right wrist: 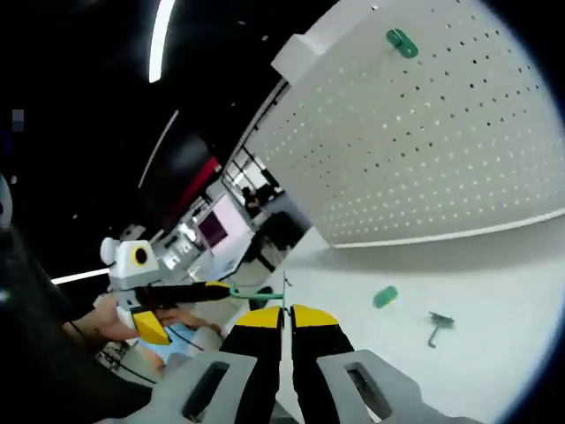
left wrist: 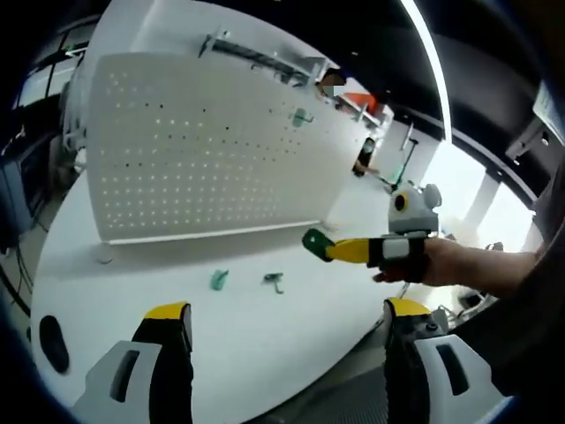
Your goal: Insert the hook assembly into the mounting plate slot until the hook locks in place.
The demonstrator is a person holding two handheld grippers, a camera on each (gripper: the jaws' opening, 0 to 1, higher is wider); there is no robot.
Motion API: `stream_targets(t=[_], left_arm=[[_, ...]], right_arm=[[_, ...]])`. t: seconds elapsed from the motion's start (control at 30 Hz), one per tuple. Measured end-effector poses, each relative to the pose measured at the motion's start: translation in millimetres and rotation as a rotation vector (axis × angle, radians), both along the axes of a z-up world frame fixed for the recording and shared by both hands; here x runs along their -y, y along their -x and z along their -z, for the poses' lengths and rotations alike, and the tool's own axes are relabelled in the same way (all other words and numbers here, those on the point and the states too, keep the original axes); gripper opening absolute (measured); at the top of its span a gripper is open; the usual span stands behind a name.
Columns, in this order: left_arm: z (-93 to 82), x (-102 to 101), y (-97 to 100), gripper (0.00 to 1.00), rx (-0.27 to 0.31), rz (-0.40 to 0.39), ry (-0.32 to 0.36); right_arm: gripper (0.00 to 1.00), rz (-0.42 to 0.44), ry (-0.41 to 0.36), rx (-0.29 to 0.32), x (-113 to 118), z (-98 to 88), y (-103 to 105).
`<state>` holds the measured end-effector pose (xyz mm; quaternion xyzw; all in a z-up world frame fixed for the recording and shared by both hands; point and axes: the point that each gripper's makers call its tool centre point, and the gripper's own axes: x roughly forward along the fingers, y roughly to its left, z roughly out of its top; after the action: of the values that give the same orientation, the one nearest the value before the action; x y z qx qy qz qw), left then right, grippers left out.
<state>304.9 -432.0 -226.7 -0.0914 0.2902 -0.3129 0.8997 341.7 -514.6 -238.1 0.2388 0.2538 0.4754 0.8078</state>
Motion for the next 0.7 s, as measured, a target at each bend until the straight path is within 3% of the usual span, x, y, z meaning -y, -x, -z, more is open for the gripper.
stream_targets(t=[0.17,0.33,0.47,0.57,0.7], left_arm=[[-4.2,3.2,-3.0,0.9,0.011,0.019,0.016],[-8.5,9.6,-5.8,0.85,0.001,0.032,0.077],[-19.8,18.1,-7.3,0.73,0.019,0.052,0.128],[-26.5,23.2,-8.8,0.68,0.027,0.058,0.163],[-36.2,29.5,-9.8,0.6,0.013,0.069,0.265]], right_arm=[[0.01,-0.042,-0.09,-0.05,-7.8,-4.5,8.8],[0.01,-0.066,-0.201,-0.082,-13.0,-15.0,15.1],[0.01,-0.083,-0.229,-0.079,-11.0,-17.4,19.2],[0.01,-0.097,-0.343,-0.119,-11.8,-30.4,24.7],[0.01,-0.123,-0.387,-0.129,-13.3,-36.1,31.2]])
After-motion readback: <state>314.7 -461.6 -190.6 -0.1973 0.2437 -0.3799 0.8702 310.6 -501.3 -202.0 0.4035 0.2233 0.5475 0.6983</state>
